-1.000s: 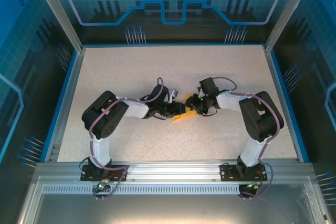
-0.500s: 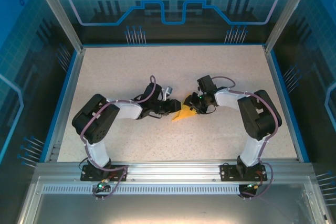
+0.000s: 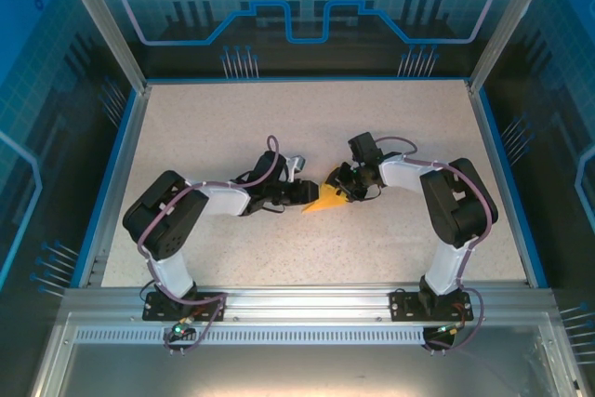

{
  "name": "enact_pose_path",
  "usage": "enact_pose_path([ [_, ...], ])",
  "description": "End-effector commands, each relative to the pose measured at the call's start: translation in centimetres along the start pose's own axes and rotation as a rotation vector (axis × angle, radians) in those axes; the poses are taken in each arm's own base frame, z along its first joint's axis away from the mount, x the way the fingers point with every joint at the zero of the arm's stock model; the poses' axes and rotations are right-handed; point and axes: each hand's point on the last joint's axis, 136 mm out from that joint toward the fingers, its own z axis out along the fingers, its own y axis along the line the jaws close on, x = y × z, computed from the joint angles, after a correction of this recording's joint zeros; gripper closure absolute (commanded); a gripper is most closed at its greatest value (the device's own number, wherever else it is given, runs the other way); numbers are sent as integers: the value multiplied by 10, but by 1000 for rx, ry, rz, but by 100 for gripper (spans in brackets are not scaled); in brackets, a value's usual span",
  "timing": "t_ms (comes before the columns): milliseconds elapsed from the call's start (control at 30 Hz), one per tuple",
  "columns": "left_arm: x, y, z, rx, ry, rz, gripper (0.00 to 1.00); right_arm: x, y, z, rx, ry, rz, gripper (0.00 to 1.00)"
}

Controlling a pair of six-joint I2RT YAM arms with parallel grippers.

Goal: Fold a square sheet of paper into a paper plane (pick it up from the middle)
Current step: Fourth fold the wing at the center of the table.

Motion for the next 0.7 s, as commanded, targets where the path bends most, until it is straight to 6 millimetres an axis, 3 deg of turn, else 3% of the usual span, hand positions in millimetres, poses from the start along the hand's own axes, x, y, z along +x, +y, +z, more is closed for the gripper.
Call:
enact_pose_path([
  [0,3,2,-2,-36,22,162,57,28,-96,16,352,62,113,58],
  [233,5,4,2,-42,50,324,59,28,-96,16,353,67,110,59],
  [667,15,5,17,-37,73,452,62,26,-94,17,344,70,108,59],
])
